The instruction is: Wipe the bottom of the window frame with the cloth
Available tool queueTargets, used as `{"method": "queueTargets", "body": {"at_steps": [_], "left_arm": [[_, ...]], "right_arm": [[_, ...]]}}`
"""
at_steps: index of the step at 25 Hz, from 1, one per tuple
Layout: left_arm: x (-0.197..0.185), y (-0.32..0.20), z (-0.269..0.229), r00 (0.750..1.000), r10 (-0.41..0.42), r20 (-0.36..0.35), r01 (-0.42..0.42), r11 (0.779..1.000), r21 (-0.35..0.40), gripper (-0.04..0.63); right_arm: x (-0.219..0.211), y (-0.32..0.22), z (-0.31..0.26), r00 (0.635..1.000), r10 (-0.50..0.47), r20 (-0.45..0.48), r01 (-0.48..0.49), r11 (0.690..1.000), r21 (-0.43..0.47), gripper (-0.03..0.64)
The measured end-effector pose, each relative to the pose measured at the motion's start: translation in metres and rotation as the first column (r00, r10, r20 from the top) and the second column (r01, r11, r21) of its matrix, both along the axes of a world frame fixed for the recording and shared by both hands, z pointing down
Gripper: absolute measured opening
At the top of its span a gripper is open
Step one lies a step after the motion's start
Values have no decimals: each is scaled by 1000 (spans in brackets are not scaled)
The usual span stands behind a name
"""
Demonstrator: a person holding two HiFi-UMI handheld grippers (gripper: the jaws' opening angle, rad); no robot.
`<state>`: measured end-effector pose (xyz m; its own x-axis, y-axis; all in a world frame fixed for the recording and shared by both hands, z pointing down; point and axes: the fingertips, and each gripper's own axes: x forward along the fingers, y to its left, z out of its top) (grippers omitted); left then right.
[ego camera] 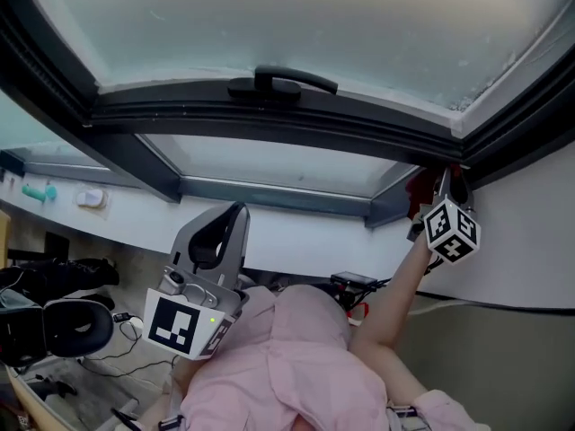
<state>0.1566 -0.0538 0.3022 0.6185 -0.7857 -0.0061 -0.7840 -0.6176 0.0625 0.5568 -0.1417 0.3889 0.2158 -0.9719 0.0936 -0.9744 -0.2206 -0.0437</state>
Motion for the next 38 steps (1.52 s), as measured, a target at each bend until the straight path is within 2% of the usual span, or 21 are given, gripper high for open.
{"method": "queueTargets", "body": {"at_steps": [7,12,20,27,34,38], "left_arm": [[-19,5,9,1000,-17,-3,17,1000,-21,-3],[-37,10,21,1000,-16,2,16,998,-57,-2],[-82,16,42,999,46,27,-41,989,-141,-2],[-146,16,34,996,64,64,-55,989,-134,-2],[-211,38,34,997,54,61,-47,992,-121,-2],[-254,54,32,998,23,66,-16,994,-109,-2]], "right_arm": [[-6,0,1,999,-10,37,10,1000,7,48],[-35,18,11,992,-83,98,82,997,12,49],[-133,94,27,958,-231,171,243,969,-53,49],[-214,156,14,956,-232,179,251,963,-94,49],[-289,185,-3,950,-269,158,281,958,-59,49],[-328,205,-16,945,-289,150,297,955,-30,49]]}}
